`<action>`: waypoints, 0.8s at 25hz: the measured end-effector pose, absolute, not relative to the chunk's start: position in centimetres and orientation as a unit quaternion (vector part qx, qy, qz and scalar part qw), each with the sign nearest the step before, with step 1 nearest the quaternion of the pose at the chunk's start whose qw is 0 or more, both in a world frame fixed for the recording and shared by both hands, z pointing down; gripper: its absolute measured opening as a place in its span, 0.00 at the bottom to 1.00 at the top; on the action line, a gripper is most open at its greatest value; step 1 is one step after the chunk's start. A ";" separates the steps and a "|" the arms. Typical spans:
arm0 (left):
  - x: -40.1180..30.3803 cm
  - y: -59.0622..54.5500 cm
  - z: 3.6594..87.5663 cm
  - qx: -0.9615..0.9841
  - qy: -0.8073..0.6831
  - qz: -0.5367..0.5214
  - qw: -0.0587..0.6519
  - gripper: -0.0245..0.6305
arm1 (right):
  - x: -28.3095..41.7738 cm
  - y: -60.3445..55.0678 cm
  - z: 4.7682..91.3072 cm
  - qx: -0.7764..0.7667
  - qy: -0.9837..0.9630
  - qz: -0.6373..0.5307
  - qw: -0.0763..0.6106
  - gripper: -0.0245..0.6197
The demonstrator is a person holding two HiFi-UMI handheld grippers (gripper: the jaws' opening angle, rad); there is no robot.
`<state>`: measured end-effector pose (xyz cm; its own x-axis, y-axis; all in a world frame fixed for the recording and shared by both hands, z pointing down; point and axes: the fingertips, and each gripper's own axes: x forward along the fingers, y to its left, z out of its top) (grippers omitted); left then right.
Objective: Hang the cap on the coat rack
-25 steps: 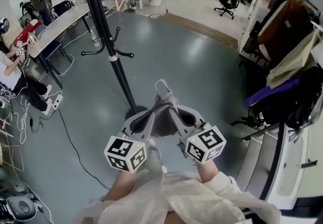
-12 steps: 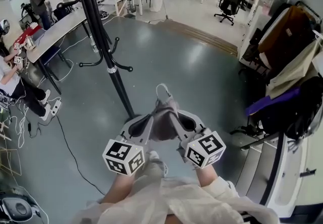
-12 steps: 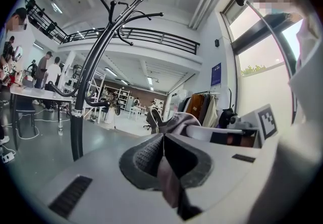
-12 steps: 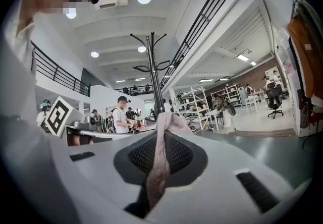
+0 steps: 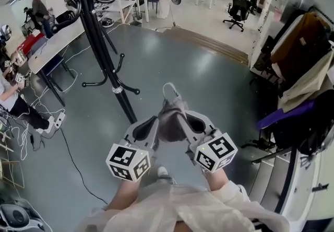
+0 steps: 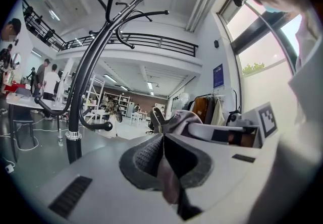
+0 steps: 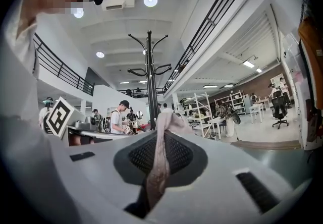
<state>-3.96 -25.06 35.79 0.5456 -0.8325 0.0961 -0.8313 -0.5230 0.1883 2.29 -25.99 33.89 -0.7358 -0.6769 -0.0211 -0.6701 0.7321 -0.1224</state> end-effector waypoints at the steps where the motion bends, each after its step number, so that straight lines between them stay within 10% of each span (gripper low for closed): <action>1: -4.2 -25.7 35.5 0.872 -0.479 -0.006 0.102 0.07 | 2.0 -26.7 33.5 -0.360 0.931 -0.047 0.035 0.05; 20: -7.5 -36.3 32.7 0.878 -0.474 -0.038 0.058 0.07 | -2.4 -38.5 31.5 -0.328 0.943 -0.011 0.061 0.05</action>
